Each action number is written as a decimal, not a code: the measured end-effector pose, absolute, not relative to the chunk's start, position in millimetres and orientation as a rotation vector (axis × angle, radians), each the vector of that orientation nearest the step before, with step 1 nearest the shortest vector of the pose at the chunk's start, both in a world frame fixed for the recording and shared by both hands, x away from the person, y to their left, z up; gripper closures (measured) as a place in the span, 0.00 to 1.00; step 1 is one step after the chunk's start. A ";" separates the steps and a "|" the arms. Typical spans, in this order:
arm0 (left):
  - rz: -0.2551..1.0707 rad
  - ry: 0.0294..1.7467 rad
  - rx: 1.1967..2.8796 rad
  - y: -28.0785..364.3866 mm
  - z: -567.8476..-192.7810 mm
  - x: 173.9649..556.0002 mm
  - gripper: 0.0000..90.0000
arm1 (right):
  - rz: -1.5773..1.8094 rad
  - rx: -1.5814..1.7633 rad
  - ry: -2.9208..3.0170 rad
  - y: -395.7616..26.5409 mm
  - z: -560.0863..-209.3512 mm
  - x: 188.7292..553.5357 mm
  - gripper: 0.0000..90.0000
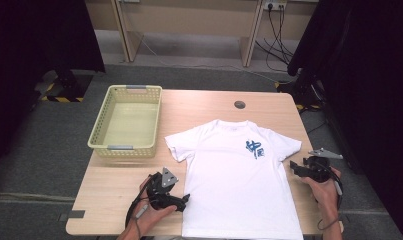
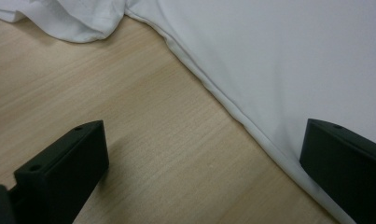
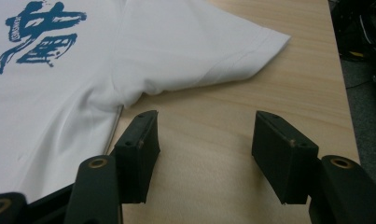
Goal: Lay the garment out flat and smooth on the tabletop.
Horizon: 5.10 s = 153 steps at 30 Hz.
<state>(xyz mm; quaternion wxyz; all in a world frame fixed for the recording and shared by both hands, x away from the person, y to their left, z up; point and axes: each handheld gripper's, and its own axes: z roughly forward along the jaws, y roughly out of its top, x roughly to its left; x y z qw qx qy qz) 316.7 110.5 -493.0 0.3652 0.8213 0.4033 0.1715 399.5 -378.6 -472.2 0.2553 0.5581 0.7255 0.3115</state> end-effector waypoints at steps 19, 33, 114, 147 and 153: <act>0.444 1.040 2.112 110.9 -493.0 316.7 0.00 | 0.924 1.399 2.072 -346.7 -467.0 436.8 0.95; 0.444 1.040 2.112 111.0 -493.0 316.7 0.00 | 0.877 1.047 2.212 -270.3 -441.1 443.8 0.87; 0.444 1.042 2.111 111.9 -493.1 316.0 0.00 | 0.786 1.283 2.070 -328.8 -437.4 433.3 0.95; 0.444 1.042 2.111 111.9 -493.1 316.0 0.00 | 0.929 1.649 2.005 -366.0 -441.5 469.1 0.57; 0.443 1.043 2.110 111.8 -493.1 315.9 0.00 | 0.959 1.456 2.087 -359.3 -440.3 468.1 0.91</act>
